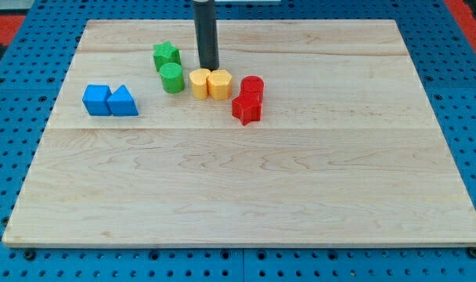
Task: Move the yellow heart towards the bottom center
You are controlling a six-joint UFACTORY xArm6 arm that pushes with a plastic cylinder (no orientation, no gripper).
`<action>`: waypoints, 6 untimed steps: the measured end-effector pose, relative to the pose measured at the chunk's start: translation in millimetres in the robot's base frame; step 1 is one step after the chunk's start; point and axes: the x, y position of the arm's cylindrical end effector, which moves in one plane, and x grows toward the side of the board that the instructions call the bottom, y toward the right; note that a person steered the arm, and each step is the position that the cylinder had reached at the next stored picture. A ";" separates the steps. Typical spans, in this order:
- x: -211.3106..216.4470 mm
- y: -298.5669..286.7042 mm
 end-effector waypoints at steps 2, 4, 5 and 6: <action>30.5 -22.2; 132.8 -9.8; 86.5 -79.3; 116.1 -110.0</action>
